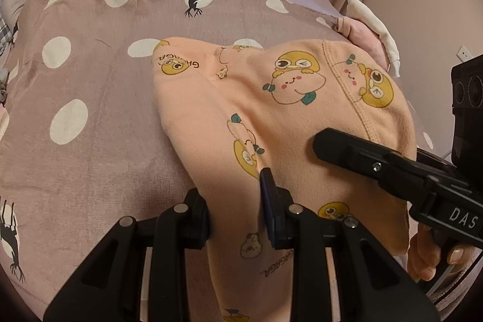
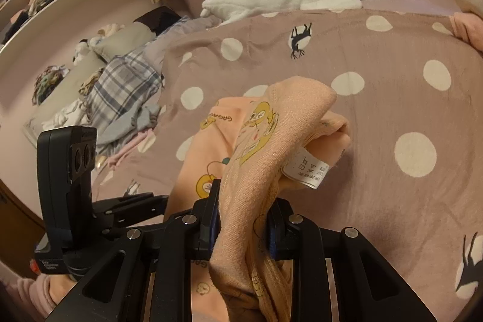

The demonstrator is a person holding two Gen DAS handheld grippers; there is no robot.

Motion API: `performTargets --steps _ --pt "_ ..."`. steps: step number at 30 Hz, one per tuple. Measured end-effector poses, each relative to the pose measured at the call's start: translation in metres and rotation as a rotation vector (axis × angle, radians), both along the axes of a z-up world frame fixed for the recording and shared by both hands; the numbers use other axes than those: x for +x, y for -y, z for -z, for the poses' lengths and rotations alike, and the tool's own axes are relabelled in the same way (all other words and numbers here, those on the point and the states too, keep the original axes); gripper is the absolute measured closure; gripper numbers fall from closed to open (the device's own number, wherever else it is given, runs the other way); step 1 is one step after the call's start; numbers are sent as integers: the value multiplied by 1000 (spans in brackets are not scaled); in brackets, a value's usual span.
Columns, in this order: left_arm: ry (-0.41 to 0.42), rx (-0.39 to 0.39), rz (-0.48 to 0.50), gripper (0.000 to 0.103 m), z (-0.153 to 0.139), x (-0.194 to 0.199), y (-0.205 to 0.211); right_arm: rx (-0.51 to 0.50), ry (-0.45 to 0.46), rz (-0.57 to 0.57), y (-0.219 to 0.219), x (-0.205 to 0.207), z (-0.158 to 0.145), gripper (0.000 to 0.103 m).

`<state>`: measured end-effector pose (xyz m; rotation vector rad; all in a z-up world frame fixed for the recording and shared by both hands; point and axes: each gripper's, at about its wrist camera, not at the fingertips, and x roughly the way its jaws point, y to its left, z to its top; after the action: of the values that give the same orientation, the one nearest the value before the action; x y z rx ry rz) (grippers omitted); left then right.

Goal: Fold small clothes

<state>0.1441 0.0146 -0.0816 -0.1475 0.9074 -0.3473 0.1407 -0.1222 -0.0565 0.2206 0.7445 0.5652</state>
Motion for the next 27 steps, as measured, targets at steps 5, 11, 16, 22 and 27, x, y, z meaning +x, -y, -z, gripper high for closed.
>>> performTargets --steps 5,11,16,22,27 --pt "-13 8 0 75 6 4 3 -2 -14 6 0 3 5 76" --pt "-33 17 1 75 15 8 6 -5 -34 11 1 7 12 76" --pt "-40 22 -2 75 22 13 6 -6 -54 13 3 13 19 76" --pt "-58 28 -4 75 29 16 6 -8 -74 14 6 18 26 76" --pt "-65 31 -5 74 31 19 7 -7 -87 16 9 21 30 76"
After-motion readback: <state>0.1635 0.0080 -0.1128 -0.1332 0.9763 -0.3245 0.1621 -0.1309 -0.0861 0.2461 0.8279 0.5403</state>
